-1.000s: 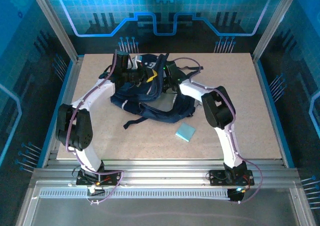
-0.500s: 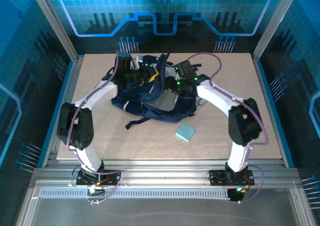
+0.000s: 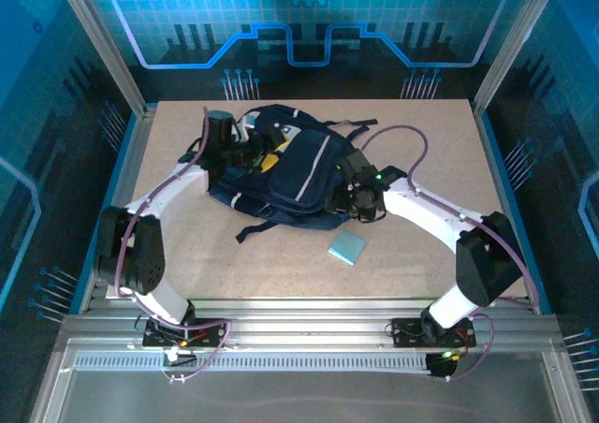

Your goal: Pack the student bag

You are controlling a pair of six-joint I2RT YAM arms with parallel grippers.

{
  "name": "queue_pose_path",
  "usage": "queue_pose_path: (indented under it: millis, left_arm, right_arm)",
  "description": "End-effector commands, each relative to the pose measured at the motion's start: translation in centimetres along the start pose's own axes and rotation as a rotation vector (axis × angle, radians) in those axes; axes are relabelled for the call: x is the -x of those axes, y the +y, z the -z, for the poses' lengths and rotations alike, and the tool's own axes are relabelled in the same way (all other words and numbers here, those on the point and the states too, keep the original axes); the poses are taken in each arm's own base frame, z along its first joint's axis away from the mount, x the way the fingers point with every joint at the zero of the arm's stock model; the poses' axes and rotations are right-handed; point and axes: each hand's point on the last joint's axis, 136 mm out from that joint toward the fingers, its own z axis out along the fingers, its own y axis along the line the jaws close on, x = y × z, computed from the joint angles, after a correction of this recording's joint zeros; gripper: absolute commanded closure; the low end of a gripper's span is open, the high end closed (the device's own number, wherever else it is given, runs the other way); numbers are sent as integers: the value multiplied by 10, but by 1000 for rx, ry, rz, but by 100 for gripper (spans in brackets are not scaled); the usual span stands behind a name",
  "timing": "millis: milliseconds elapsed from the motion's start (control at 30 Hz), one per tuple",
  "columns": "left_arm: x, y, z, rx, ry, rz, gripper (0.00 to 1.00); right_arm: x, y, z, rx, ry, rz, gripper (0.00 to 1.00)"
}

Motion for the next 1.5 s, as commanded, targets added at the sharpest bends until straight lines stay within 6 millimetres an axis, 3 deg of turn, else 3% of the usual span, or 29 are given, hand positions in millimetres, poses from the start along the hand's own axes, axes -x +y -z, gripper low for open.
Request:
queue_pose_path:
  millis: [0,133,267,333,500,667,800,933,1067,1167,1333,1467]
  left_arm:
    - [-2,46,23,145,-56,24,23]
    - [-7,90,35,249,-105,103,23]
    - [-12,117,34,293,-143,191,24]
    - [-14,128,32,300,-169,251,26]
    - [-15,154,26,318,-224,364,29]
    - [-4,171,11,316,-261,431,31]
    - [14,164,0,252,-308,461,35]
    - [23,143,-3,211,-319,432,36]
    - [28,148,-1,249,-352,414,36]
    - [29,160,-13,243,-339,440,41]
    - [20,179,-30,241,-307,473,67]
    - [4,177,-34,235,-270,470,71]
  right_arm:
    - [-10,-25,-2,-81,-25,-51,29]
    - [-1,1,-17,50,-43,-40,31]
    - [21,22,-32,83,-73,-30,40]
    - [34,23,-39,58,-97,-43,46]
    - [68,18,-51,27,-157,-75,48]
    - [88,20,-42,32,-184,-54,48]
    - [73,26,-23,58,-180,-22,47]
    - [45,35,-3,73,-157,25,48]
    - [13,69,9,153,-120,87,50]
    - [0,103,5,224,-100,95,51]
    - [4,161,-15,321,-127,80,54]
    - [15,190,-40,349,-131,58,55]
